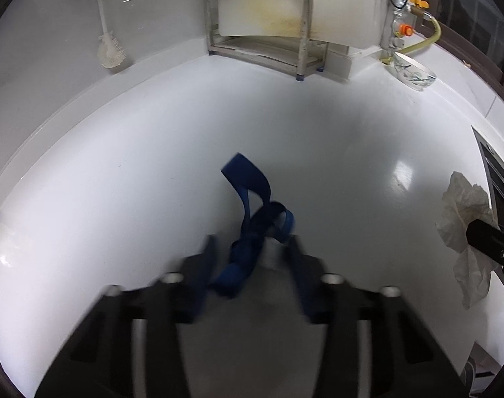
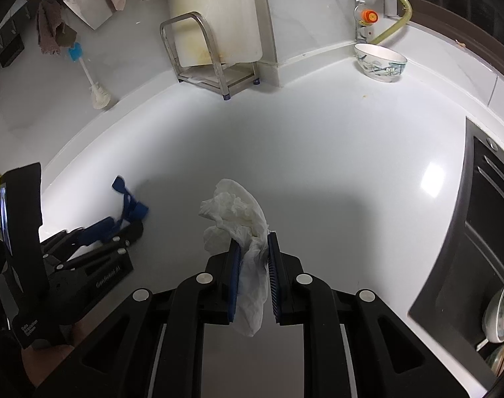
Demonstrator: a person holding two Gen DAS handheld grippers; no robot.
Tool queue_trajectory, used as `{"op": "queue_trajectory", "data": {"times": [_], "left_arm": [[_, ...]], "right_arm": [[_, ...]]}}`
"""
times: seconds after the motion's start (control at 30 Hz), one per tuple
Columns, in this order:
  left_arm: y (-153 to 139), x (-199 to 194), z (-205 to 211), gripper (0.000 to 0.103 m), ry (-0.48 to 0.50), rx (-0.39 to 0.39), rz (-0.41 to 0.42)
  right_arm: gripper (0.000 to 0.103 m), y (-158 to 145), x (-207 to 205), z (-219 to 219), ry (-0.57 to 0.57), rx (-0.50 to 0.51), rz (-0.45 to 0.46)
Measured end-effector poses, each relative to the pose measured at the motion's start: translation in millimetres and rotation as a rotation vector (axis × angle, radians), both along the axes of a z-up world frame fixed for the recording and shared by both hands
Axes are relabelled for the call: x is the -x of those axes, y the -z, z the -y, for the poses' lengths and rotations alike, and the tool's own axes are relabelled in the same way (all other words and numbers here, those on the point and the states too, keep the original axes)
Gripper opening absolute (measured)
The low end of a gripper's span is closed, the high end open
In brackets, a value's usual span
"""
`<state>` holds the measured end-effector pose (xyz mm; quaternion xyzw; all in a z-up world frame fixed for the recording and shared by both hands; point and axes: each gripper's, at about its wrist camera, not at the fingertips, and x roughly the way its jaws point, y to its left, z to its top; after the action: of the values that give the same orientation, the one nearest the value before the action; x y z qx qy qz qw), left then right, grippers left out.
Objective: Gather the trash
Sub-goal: 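Grasp the white tissue with the right tool while the left tool grasps the blue strap, then carry the tissue and blue strap over the grey bin with both tools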
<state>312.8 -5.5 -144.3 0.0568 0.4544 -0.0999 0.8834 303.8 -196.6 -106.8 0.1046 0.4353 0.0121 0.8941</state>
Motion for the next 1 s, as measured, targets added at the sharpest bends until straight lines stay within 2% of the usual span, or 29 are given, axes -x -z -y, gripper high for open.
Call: {"op": "queue_trajectory", "data": {"times": [0.03,0.17,0.5,1.0], "left_arm": [[-1,1,0,0.022,0.006,0.001,-0.007],[-4,5,-4,0.022,0.015,0.022,-0.026],[-34,37,-13,0.022,0.050,0.064,0.007],[-72,117,-7,0.022,0.114,0.106,0.056]], "right_arm": [[0.016,0,2,-1,0.001,-0.003,-0.001],[0.016,-2,14,-6,0.005,-0.018,-0.005],[0.016,-14,55,-16,0.028,-0.026,0.010],[0.016,-27,149,-18,0.049,-0.036,0.038]]}}
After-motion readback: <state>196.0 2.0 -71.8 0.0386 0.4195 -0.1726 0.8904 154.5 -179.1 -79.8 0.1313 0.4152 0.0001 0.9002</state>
